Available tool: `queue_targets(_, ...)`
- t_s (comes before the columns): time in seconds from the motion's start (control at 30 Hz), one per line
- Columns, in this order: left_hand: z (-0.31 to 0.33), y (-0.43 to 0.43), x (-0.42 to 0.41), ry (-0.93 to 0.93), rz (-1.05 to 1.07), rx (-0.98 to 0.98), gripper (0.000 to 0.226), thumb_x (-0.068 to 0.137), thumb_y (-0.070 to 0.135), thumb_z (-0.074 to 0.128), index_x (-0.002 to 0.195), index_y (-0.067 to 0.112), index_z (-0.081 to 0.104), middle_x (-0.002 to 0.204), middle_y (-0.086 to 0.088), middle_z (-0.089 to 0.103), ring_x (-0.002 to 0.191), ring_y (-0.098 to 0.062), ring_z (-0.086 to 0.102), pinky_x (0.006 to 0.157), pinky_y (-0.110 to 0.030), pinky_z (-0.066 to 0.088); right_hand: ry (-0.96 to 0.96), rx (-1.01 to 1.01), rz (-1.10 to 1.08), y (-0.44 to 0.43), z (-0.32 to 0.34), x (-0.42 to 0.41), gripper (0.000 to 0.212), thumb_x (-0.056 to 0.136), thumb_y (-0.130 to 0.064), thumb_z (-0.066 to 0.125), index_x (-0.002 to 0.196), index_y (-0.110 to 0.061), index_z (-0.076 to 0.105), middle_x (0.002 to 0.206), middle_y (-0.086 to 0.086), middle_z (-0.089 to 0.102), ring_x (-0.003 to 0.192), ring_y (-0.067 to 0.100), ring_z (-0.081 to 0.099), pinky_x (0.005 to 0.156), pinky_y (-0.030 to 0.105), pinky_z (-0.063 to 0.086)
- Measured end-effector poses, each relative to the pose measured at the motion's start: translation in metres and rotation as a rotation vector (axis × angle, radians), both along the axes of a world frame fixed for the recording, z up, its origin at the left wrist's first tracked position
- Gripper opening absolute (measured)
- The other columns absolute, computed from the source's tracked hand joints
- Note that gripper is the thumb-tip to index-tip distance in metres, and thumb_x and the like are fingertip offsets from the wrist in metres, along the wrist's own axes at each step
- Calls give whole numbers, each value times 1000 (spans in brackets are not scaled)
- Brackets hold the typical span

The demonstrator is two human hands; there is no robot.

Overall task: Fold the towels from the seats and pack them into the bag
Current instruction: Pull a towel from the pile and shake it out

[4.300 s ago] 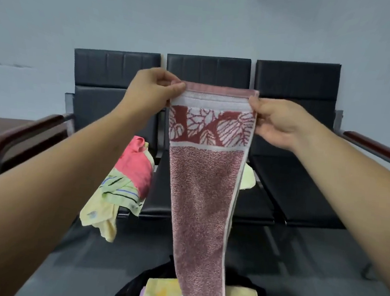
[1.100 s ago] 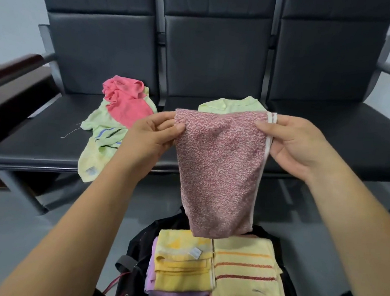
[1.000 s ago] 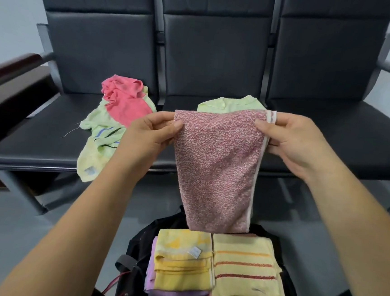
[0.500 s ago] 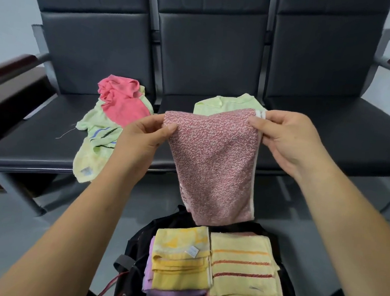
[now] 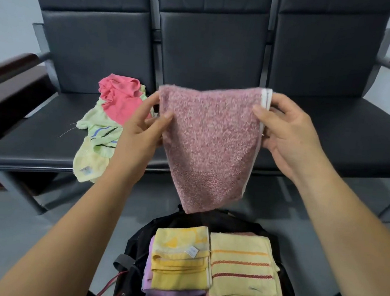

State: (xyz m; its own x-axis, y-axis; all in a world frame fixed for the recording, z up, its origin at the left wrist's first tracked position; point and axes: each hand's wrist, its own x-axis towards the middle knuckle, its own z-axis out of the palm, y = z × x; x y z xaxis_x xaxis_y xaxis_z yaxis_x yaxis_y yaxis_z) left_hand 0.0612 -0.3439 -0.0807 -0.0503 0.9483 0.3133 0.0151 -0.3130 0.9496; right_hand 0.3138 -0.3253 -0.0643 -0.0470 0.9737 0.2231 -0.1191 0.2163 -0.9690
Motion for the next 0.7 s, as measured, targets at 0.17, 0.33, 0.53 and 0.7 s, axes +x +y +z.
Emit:
queue_targets(0.17, 0, 0, -7, 119, -194, -86, 59, 100, 10, 57, 151, 35, 37, 121, -5, 71, 93, -17, 72, 76, -28, 58, -67, -48, 121, -1, 2, -3, 57, 88, 1, 72, 137, -21, 53, 121, 12, 71, 109, 26, 71, 92, 43, 59)
queue_targets(0.33, -13, 10, 0, -123, 64, -326, 21, 95, 18, 67, 114, 14, 58, 91, -8, 69, 75, -16, 64, 66, -31, 51, 211, -267, 46, 5, -11, -7, 65, 83, -11, 78, 141, -18, 49, 130, 18, 65, 105, 24, 73, 90, 41, 59)
queue_targets(0.53, -17, 18, -12, -350, 130, -434, 8, 98, 22, 61, 96, 15, 60, 93, -9, 65, 80, -19, 62, 72, -35, 53, -211, -183, 369, -3, -29, -21, 65, 76, -1, 84, 126, -40, 67, 136, 5, 63, 122, 27, 64, 102, 47, 54)
queue_targets(0.7, -3, 4, -18, -91, -335, -442, 48, 84, 30, 74, 129, 37, 58, 123, 3, 69, 104, -16, 69, 86, -35, 56, -22, -109, 73, -1, -26, -28, 34, 83, 0, 78, 105, -26, 78, 111, 10, 73, 103, 26, 71, 90, 42, 58)
